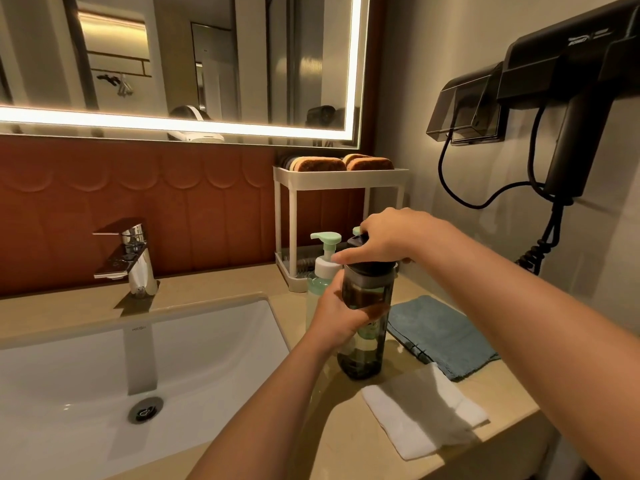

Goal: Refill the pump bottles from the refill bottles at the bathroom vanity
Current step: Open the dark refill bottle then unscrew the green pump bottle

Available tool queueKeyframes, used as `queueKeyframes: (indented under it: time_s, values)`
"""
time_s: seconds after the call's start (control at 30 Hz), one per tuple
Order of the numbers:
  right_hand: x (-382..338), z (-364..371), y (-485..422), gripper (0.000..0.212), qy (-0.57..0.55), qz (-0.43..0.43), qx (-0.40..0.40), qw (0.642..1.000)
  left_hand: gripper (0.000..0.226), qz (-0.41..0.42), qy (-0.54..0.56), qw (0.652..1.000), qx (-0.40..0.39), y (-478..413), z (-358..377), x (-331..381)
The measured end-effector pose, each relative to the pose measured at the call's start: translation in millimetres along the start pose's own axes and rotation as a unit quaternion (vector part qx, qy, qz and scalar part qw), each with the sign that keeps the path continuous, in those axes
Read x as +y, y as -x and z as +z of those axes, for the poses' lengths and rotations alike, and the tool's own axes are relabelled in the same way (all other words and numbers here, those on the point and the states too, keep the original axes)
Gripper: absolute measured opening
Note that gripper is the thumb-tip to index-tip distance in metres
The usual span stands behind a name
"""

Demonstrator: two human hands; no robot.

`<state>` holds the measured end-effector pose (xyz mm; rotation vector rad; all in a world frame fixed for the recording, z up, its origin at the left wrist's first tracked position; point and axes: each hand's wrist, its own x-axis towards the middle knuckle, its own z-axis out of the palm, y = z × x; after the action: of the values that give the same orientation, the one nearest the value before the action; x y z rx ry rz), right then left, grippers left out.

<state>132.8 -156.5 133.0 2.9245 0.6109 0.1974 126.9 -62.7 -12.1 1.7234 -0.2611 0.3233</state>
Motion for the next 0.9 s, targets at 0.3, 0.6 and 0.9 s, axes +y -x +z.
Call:
queueKeyframes:
  time_s: [0.3, 0.6, 0.9]
  values:
    - [8.5, -13.6, 1.7, 0.057, -0.140, -0.073, -0.131, 0.979, 0.054, 0.025, -0.022, 0.999, -0.003, 2.0, -0.7, -1.4]
    - [2.1, 3.3, -2.8, 0.086, -0.014, -0.006, -0.004, 1.000, 0.062, -0.003, -0.003, 1.000, 0.003, 1.3, 0.5, 0.8]
    - [18.2, -1.6, -4.2, 0.051, -0.160, -0.092, -0.074, 0.980, 0.048, 0.015, -0.023, 1.000, -0.003, 3.2, -1.0, 0.5]
